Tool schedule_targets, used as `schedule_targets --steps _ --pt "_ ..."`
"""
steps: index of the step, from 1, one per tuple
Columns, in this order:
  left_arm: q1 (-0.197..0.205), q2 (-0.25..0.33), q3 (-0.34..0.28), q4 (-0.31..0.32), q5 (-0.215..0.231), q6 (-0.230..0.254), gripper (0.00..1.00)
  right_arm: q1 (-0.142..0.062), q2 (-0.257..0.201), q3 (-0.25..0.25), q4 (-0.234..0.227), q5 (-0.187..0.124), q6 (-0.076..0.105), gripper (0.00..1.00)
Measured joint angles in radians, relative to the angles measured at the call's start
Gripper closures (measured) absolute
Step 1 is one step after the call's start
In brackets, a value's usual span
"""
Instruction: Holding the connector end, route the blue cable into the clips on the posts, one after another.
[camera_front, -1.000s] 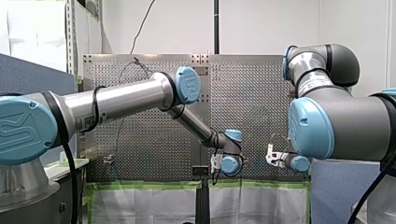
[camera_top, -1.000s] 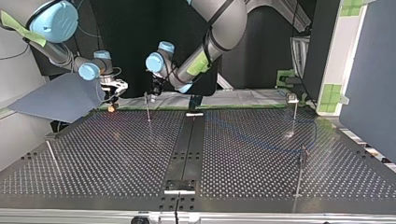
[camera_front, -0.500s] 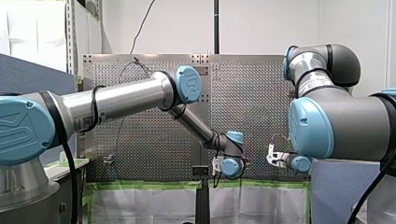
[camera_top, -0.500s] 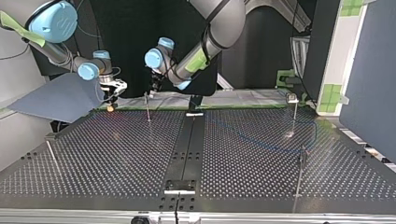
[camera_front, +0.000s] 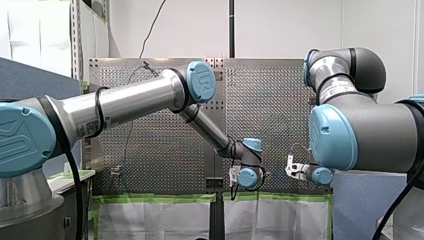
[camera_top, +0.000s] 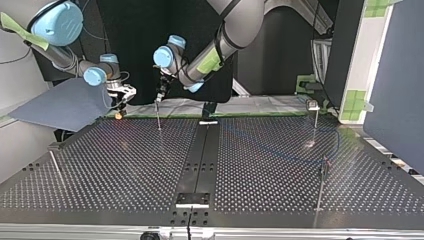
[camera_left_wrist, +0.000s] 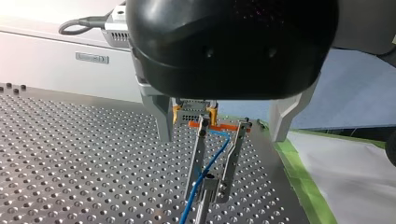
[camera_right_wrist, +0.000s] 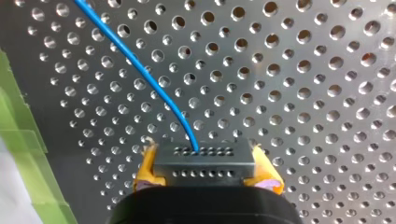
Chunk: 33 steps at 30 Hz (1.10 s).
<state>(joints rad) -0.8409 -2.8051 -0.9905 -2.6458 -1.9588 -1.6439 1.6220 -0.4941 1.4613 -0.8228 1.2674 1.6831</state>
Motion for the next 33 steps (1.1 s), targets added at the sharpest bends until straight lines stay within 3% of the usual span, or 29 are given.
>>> schedule_targets --steps 33 --pt "-0.011 0.000 -0.002 -0.050 -0.015 -0.003 0.00 -0.001 0.007 0.000 0.000 -0.001 0.007 1.00"
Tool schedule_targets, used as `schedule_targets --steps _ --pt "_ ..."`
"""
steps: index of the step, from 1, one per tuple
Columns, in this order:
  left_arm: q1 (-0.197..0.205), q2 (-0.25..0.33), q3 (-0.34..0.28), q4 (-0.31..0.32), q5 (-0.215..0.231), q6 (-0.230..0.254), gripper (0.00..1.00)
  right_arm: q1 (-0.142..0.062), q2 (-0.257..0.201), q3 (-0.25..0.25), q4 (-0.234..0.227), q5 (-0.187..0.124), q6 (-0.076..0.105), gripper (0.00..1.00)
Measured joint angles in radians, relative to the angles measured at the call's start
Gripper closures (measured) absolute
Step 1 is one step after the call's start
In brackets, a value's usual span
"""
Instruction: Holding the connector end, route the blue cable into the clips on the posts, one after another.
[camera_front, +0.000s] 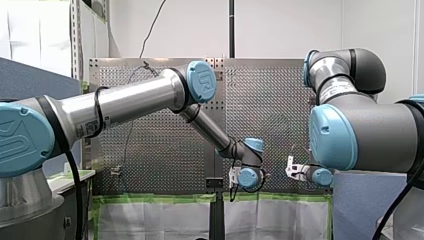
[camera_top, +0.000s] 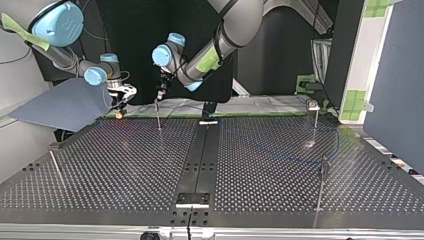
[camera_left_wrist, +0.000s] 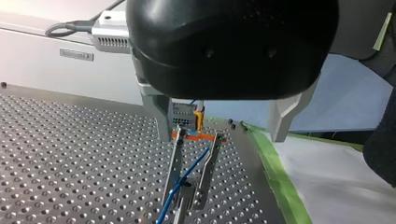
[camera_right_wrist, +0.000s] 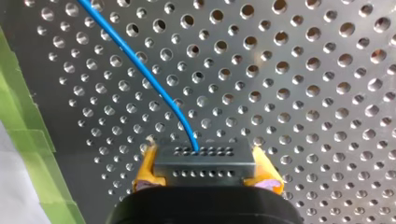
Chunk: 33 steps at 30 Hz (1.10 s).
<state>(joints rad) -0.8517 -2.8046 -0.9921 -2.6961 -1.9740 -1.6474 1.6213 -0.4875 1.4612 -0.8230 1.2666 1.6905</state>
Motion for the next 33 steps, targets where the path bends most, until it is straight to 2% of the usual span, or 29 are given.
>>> schedule_targets --steps 22,33 --pt "-0.010 0.003 -0.005 -0.005 -0.028 -0.001 0.00 0.001 0.005 0.000 0.001 -0.008 0.000 1.00" --pt "-0.032 0.086 -0.092 0.076 -0.015 0.013 0.00 0.000 0.009 0.000 0.004 -0.009 0.000 1.00"
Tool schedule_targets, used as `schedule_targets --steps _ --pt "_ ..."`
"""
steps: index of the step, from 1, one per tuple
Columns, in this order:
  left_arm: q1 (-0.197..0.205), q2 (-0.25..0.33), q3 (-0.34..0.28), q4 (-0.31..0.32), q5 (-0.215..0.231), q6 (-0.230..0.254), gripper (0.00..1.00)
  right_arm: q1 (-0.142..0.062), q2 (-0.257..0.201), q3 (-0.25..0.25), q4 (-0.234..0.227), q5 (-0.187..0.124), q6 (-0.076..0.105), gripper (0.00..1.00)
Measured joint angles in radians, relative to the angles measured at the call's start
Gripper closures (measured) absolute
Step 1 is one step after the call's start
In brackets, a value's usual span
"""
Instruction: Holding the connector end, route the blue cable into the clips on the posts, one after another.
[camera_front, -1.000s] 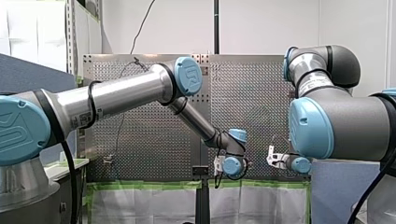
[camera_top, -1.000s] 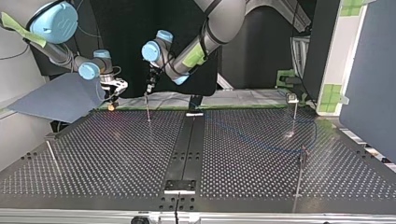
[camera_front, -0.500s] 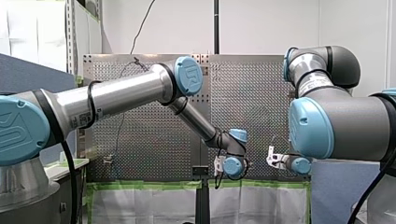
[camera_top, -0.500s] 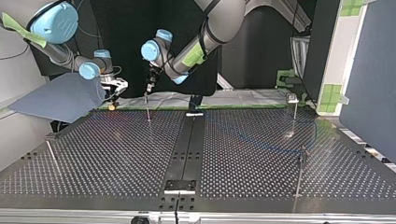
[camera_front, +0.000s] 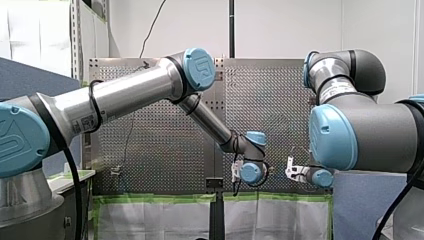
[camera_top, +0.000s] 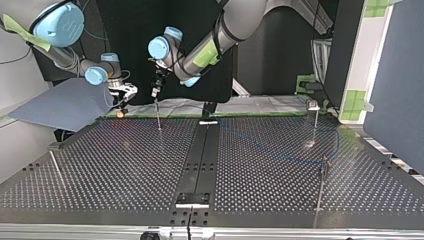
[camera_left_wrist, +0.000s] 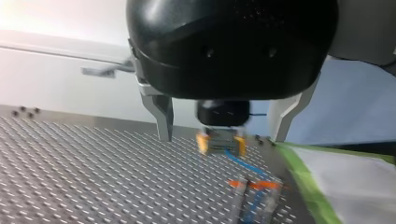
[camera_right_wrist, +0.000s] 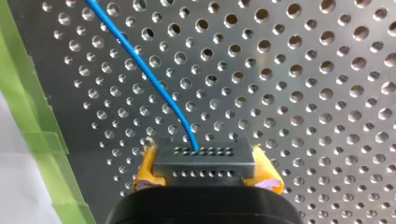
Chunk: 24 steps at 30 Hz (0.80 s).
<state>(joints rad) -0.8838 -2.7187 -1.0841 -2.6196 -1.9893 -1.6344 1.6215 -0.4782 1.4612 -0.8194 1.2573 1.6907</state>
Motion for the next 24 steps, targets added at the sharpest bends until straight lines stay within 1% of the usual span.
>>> schedule_targets --steps 3,6,8,14,21,24 --pt "0.000 0.027 -0.028 0.028 0.015 -0.014 0.00 0.000 0.001 0.000 0.000 -0.001 0.000 1.00" --pt "-0.005 0.052 -0.052 0.052 0.017 -0.031 0.00 -0.001 0.001 0.000 -0.001 -0.001 0.000 1.00" --pt "-0.010 0.066 -0.066 0.066 0.012 -0.041 0.00 -0.001 0.002 0.000 -0.002 -0.001 0.002 1.00" --pt "-0.023 0.113 -0.113 0.113 -0.024 -0.082 0.00 -0.006 0.003 0.000 0.002 -0.005 0.004 1.00" --pt "-0.030 0.183 -0.183 0.183 -0.041 -0.152 0.00 -0.007 0.003 0.000 0.005 -0.015 0.008 1.00" --pt "-0.030 0.210 -0.210 0.195 -0.056 -0.179 0.00 -0.007 0.004 0.000 0.006 -0.019 0.012 1.00"
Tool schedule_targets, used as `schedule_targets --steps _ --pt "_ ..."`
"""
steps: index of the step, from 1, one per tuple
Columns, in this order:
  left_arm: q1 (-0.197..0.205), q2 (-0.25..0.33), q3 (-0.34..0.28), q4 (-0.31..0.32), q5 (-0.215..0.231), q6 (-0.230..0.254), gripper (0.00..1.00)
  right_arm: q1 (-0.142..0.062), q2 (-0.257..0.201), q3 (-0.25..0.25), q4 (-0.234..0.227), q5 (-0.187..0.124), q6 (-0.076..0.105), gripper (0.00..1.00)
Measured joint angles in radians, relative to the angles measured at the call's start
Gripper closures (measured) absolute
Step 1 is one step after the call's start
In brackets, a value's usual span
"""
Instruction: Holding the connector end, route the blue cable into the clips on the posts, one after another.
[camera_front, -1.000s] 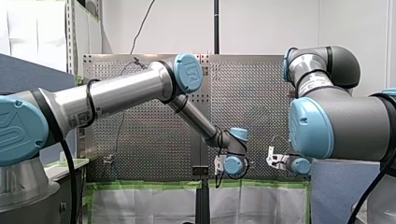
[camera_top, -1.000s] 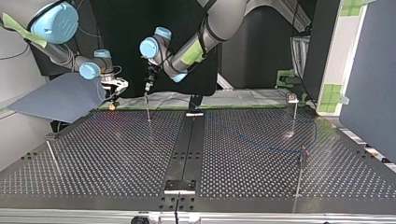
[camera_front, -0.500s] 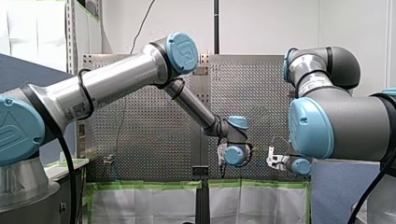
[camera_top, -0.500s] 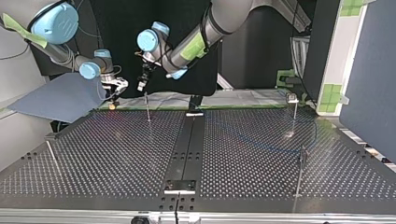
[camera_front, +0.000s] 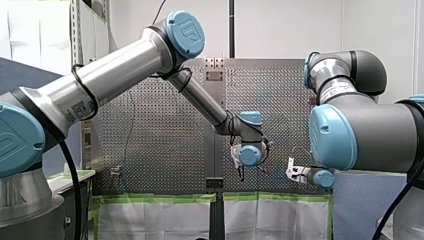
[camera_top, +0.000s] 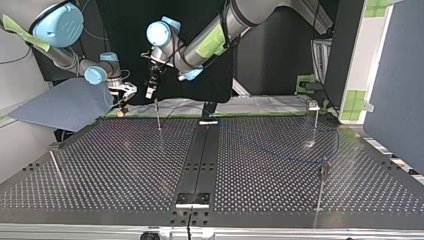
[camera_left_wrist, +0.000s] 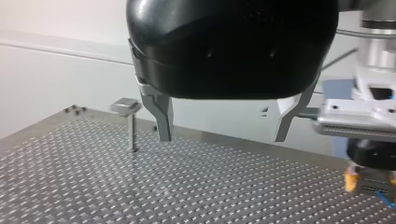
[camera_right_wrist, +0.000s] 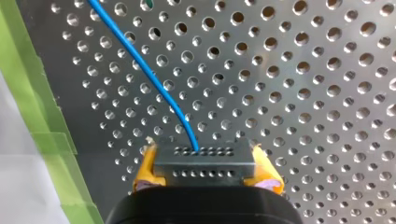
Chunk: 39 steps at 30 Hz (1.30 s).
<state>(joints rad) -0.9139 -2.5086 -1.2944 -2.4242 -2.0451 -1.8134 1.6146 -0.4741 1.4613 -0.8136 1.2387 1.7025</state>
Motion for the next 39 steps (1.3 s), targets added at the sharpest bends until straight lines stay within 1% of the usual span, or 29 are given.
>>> schedule_targets --steps 3,6,9,14,19,22,26,33,37,39 --pt "0.003 0.026 -0.026 -0.008 -0.020 -0.026 0.00 0.000 0.000 0.000 0.000 -0.005 0.003 1.00" --pt "0.008 0.053 -0.053 -0.029 -0.029 -0.053 0.00 0.000 0.001 0.000 0.000 -0.010 0.005 1.00" --pt "0.010 0.078 -0.078 -0.049 -0.030 -0.078 0.00 0.000 0.001 0.000 0.000 -0.016 0.006 1.00" --pt "0.012 0.122 -0.122 -0.061 -0.030 -0.121 0.00 -0.001 0.001 0.000 0.002 -0.019 0.013 1.00" --pt "0.014 0.168 -0.168 -0.073 -0.057 -0.168 0.00 -0.003 0.001 0.000 0.002 -0.019 0.015 1.00" --pt "0.014 0.196 -0.196 -0.075 -0.076 -0.187 0.00 -0.003 0.001 0.000 0.002 -0.020 0.015 1.00" --pt "0.015 0.232 -0.232 -0.079 -0.088 -0.188 0.00 -0.003 0.001 0.000 0.002 -0.024 0.015 1.00" --pt "0.017 0.298 -0.298 -0.088 -0.128 -0.173 0.00 -0.003 0.003 0.000 0.001 -0.026 0.016 1.00" --pt "0.019 0.331 -0.331 -0.092 -0.128 -0.146 0.00 -0.003 0.003 0.000 0.000 -0.027 0.016 1.00" --pt "0.020 0.348 -0.348 -0.094 -0.120 -0.130 0.00 -0.003 0.003 0.000 0.000 -0.028 0.016 1.00"
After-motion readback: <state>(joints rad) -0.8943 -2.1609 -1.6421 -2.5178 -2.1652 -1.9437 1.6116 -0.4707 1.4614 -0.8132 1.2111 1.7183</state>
